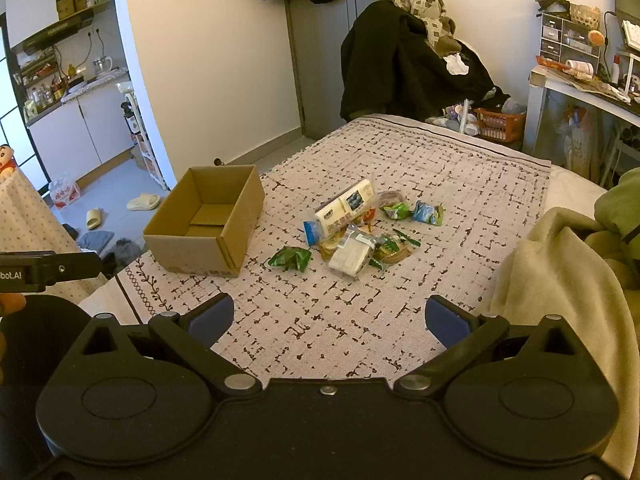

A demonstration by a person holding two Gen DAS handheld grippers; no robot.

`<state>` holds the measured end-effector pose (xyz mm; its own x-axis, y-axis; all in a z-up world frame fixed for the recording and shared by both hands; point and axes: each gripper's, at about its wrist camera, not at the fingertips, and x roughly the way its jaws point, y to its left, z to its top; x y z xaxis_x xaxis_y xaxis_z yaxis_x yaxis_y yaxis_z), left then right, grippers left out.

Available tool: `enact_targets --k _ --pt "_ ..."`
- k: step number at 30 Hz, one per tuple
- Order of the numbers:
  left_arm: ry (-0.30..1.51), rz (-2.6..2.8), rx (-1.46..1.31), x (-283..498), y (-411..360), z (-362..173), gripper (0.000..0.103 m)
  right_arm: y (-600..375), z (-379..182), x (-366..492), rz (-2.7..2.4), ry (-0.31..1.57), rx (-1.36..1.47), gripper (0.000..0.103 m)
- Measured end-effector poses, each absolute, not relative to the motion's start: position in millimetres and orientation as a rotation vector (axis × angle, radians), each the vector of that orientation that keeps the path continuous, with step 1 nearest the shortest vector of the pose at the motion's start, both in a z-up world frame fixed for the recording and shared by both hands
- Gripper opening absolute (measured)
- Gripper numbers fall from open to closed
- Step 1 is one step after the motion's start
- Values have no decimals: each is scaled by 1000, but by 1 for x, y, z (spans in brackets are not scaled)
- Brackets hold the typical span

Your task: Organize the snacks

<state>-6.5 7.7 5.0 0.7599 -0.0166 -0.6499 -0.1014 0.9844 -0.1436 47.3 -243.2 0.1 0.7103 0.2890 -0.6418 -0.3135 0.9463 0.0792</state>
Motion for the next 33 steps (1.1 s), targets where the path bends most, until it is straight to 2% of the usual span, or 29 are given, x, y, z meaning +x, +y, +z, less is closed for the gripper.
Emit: enact_targets --k 33 --pt "693 35 -174 2 1 11 102 -247 5 51 349 713 0 103"
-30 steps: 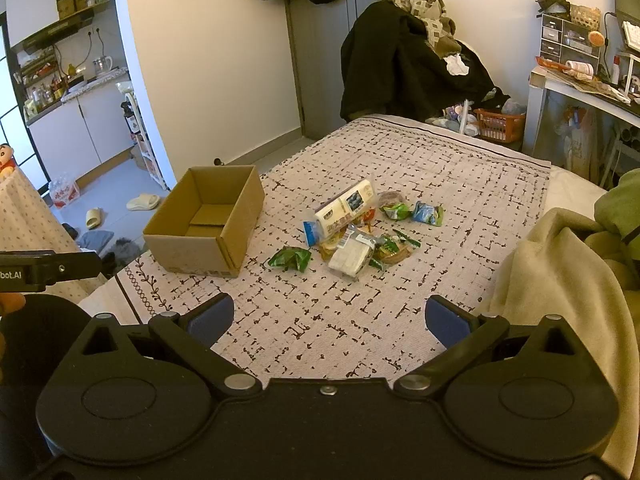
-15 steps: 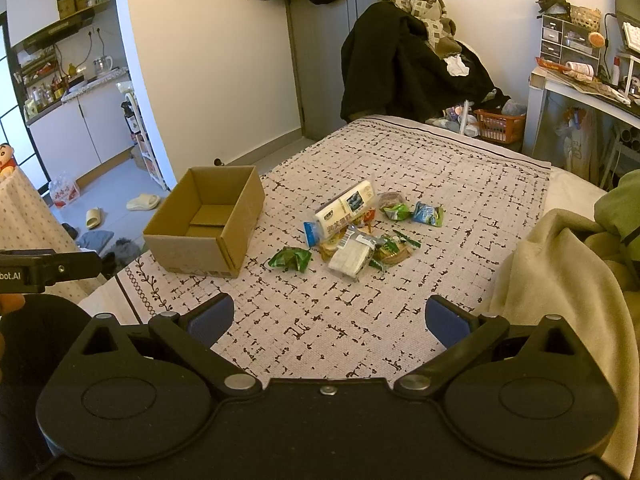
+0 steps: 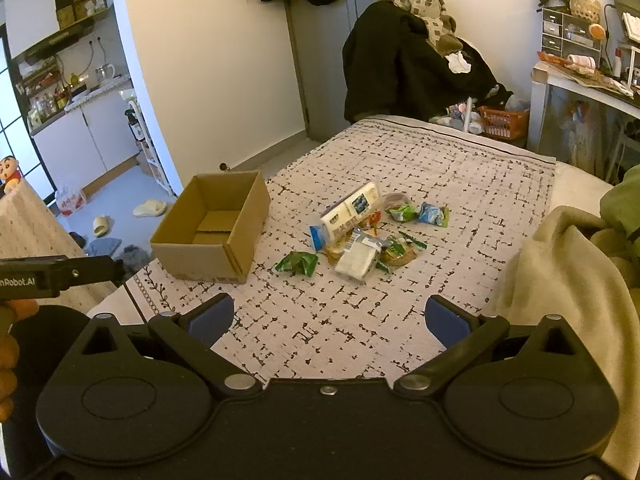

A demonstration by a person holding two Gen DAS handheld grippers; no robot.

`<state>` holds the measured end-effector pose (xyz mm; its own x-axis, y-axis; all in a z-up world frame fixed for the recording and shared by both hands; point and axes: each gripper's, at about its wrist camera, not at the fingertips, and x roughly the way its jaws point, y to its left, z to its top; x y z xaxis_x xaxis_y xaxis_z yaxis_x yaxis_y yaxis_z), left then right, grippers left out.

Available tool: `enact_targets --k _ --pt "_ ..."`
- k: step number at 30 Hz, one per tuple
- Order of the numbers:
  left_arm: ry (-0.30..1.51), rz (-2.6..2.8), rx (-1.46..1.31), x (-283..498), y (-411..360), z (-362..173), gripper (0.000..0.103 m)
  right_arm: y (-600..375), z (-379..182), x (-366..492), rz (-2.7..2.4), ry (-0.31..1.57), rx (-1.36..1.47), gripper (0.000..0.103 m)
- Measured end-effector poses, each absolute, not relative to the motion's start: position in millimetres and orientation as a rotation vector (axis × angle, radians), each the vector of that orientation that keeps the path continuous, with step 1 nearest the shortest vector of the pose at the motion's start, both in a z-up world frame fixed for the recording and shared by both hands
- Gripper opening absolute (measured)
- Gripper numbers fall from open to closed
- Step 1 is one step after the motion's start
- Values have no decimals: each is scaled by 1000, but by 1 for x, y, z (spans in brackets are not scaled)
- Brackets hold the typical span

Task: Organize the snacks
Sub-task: 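Move the left tool down toward the green wrapped snack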

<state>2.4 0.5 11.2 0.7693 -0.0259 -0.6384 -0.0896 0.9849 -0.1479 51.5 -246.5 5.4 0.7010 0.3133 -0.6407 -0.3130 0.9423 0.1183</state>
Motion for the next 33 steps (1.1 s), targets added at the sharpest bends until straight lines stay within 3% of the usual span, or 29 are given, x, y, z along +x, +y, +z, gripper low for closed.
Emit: enact_targets --k 33 --pt "771 36 -239 106 -32 -28 102 -246 -7 180 274 827 117 103"
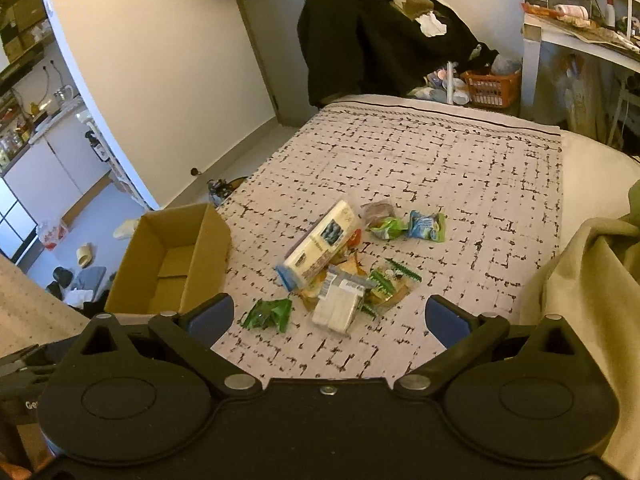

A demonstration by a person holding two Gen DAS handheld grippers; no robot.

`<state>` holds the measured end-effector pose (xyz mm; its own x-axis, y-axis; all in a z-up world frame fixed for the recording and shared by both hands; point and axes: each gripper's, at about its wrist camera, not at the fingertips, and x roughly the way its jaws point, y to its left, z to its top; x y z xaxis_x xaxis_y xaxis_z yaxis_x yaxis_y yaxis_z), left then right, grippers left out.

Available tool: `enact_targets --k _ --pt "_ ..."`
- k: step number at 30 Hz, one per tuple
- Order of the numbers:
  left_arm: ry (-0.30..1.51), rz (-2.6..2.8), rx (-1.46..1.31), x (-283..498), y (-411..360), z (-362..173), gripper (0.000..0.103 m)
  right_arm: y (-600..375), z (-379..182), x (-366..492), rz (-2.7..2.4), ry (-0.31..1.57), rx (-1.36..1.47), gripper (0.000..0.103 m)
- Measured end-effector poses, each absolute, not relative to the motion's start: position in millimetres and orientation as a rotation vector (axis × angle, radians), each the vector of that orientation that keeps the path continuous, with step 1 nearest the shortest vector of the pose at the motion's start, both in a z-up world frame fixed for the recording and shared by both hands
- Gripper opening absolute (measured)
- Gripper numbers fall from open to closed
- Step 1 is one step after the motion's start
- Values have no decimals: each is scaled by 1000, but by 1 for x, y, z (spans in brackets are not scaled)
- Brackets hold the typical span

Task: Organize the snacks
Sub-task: 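Move the left tool down toward the green wrapped snack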

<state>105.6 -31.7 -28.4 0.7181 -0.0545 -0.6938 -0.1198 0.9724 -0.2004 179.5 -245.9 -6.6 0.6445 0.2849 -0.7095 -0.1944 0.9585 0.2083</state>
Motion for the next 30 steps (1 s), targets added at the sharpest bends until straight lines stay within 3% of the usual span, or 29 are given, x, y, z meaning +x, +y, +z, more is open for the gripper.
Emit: enact_targets --k 19,28,30 --pt "808 1 -269 167 -49 -71 100 -263 -51 240 191 914 119 101" --pt "828 29 -299 198 -58 -106 93 -268 -76 267 158 970 127 81" --pt "829 36 -303 203 -58 -114 91 -270 -81 275 136 979 141 70"
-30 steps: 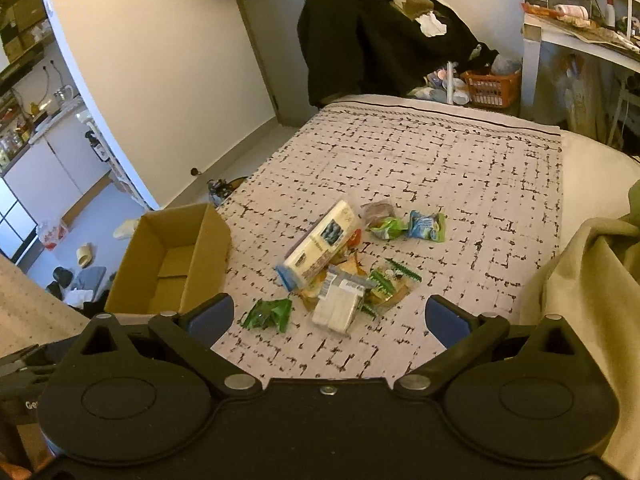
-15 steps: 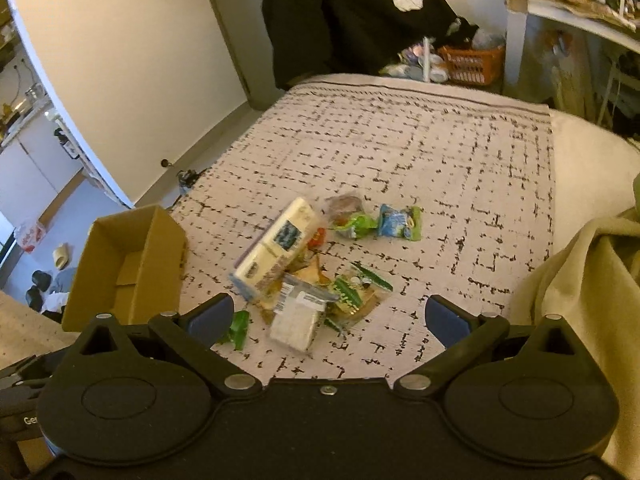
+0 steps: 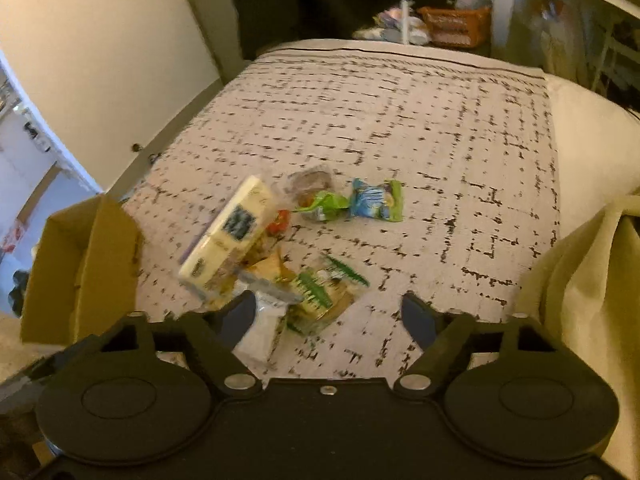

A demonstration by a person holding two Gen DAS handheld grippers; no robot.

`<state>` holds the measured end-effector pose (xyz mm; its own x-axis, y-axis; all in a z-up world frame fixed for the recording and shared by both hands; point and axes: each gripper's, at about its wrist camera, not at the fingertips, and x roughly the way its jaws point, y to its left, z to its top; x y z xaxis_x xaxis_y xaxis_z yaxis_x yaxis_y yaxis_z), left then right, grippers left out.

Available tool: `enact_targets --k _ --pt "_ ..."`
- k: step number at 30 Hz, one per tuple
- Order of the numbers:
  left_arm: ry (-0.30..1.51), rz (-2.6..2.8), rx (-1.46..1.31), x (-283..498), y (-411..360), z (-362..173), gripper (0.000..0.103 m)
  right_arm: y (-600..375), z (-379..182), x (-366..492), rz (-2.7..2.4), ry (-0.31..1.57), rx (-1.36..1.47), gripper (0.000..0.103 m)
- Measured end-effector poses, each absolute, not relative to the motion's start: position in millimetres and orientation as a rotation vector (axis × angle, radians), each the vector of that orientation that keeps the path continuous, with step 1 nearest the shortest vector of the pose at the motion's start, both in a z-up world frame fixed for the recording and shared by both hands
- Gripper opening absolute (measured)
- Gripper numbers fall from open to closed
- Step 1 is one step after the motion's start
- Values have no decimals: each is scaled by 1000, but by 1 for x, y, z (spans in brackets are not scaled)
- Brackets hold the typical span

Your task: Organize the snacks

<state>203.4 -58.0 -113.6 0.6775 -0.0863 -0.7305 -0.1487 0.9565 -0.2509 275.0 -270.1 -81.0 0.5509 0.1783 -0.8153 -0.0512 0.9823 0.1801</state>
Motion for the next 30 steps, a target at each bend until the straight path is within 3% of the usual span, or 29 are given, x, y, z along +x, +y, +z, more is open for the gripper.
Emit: enact_targets --k 4,14,18,30 --pt "841 58 -276 217 -59 -130 82 -275 -92 290 121 994 146 68" --pt "874 110 -208 236 -68 -165 82 -270 -132 322 120 1084 112 69" --pt "880 125 -228 239 -64 -175 82 -266 -143 331 131 1111 95 75" --pt "883 156 -275 236 -59 -188 44 -234 -166 341 157 1144 -36 94"
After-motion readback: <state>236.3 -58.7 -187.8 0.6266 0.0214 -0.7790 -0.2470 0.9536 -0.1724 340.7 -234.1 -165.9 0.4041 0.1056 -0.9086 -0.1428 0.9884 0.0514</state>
